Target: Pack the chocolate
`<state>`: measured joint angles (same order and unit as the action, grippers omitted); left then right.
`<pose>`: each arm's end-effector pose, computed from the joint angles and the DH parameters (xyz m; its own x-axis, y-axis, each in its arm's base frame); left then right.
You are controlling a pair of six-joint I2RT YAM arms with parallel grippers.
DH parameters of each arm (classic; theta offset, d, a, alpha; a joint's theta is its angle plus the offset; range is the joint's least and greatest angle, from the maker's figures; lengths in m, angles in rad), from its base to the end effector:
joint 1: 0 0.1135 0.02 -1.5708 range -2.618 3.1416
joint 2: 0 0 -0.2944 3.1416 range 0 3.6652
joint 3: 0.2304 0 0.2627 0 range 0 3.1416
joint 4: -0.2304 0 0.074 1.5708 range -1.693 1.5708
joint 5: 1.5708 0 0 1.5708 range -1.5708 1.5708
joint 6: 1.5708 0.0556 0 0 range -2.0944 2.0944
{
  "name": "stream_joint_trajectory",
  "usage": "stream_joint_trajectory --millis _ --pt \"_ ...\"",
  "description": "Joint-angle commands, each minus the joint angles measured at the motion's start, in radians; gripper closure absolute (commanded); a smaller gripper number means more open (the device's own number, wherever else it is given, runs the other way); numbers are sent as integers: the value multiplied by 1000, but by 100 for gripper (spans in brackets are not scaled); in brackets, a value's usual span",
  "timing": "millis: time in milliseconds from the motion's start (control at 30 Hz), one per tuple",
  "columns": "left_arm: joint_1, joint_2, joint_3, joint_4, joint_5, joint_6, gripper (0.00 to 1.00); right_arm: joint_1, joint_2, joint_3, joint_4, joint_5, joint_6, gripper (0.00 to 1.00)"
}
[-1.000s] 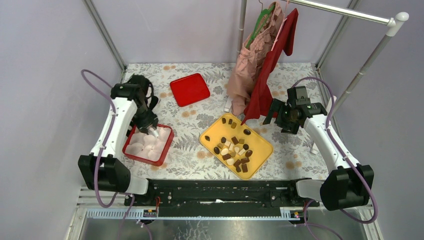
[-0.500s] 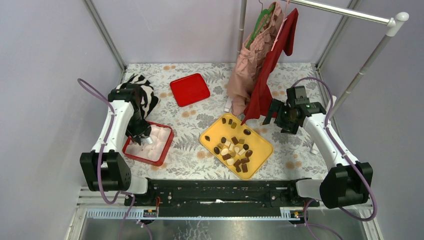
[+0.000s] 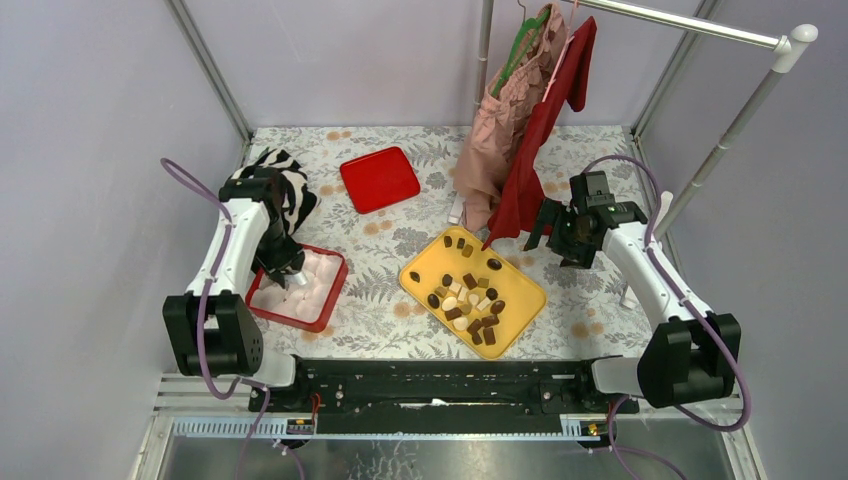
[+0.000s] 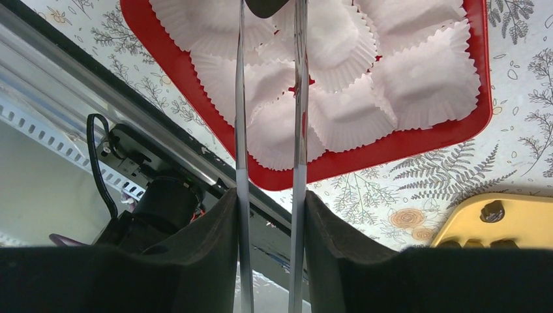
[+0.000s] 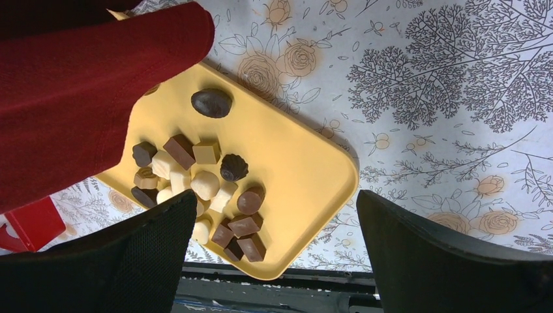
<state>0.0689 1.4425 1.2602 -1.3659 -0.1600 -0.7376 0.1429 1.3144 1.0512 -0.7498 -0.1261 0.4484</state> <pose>0.2464 0.0259 0.2893 -0.6900 -0.7131 -0.1238 -0.7237 0.6824 0.1027 0.2725 0.0463 0.2801 -0.8466 0.3127 -0.4307 0.1774 0.9287 0.3256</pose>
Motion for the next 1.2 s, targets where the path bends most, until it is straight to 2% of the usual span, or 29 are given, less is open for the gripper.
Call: stream_joint_trajectory --millis 0,367,433,567,767,833,900,1100,1167 --pt "8 8 -17 28 1 6 65 -4 16 46 15 -29 -14 0" --pt "9 16 -20 38 -14 9 46 -3 30 55 14 -33 -18 0" --pt "9 13 -19 38 -15 9 46 -4 30 55 13 -33 -19 0" --pt "9 0 12 20 -25 6 54 -3 29 52 13 -35 -18 0" --pt "-12 -25 173 -44 -31 31 58 -4 29 53 16 -43 -17 0" --pt "-56 -27 218 -60 -33 33 59 -3 33 52 18 -53 -16 0" --pt "-147 -19 253 -66 -45 31 61 -5 38 52 21 -65 -16 0" --pt "-551 32 289 54 2 77 65 -3 36 52 21 -75 -15 0" --pt "-655 47 277 116 32 98 66 -4 30 48 20 -70 -15 0"
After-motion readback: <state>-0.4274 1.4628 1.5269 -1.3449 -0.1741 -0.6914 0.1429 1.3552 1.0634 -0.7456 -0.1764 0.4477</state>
